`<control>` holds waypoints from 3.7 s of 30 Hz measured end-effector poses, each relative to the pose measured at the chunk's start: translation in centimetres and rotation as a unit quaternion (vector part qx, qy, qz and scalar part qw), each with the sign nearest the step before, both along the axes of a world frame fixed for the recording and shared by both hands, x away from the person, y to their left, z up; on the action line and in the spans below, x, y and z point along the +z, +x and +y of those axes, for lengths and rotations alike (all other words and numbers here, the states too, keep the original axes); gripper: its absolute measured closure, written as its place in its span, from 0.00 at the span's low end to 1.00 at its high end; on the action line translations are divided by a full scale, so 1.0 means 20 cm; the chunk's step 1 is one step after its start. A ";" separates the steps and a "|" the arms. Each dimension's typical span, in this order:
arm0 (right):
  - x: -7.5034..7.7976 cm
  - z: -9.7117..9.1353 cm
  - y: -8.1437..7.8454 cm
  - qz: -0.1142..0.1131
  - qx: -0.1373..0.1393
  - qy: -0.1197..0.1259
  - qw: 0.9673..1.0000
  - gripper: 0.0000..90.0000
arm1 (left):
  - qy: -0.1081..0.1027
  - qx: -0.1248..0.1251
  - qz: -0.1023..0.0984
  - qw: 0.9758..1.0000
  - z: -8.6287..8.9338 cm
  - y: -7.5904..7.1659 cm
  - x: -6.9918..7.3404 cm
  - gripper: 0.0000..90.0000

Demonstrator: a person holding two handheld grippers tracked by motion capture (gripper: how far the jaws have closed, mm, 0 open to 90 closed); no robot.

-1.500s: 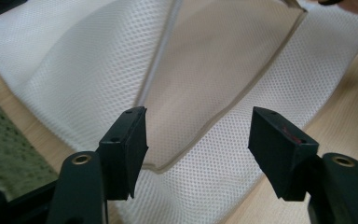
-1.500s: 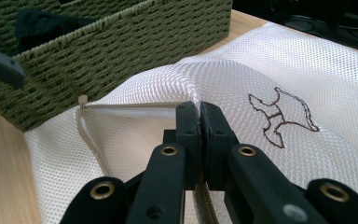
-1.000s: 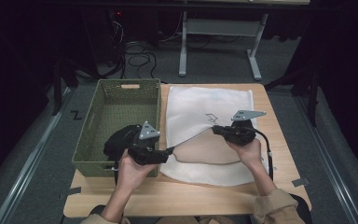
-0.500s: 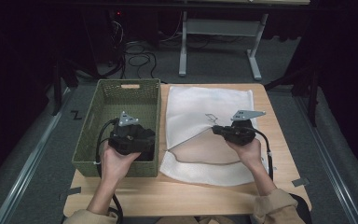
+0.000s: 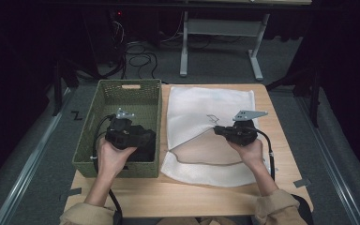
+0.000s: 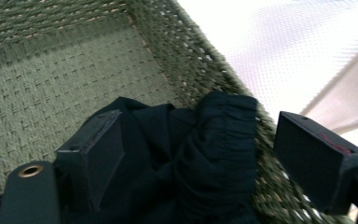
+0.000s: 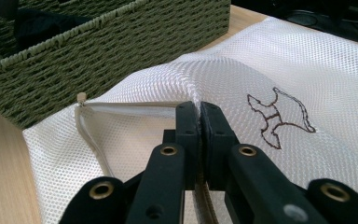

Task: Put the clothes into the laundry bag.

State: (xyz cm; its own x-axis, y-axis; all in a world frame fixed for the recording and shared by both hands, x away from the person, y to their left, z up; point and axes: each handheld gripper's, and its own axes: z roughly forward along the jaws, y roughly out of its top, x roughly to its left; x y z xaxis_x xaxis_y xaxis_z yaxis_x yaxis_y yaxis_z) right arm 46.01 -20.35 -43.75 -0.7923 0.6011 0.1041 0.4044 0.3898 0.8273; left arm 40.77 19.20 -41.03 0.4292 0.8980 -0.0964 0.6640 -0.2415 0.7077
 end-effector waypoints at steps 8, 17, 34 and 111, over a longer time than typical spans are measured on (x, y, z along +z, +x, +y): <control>0.00 0.00 0.00 0.000 -0.001 -0.002 1.000 0.97 | 0.025 0.003 0.034 0.999 0.01 0.10 -0.05 0.15; -0.01 0.00 0.00 0.002 0.000 -0.001 1.000 0.97 | 0.042 -0.008 0.081 0.996 0.00 0.16 -0.12 0.12; -0.01 0.00 0.01 0.000 -0.001 -0.005 1.000 0.97 | 0.067 0.001 0.131 0.989 0.00 0.27 -0.23 0.05; -0.02 0.00 0.00 -0.003 -0.005 -0.010 1.000 0.97 | 0.108 -0.025 0.219 0.970 -0.07 0.36 -0.37 0.73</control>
State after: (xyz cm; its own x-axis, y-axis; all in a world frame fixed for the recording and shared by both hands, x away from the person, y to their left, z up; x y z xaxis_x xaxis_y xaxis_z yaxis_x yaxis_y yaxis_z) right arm 46.00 -20.38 -44.24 -0.7865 0.6114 0.0871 0.4031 0.4014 0.8225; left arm 47.95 17.77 -48.46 0.4325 0.8970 -0.0907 0.8731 -0.3916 0.2906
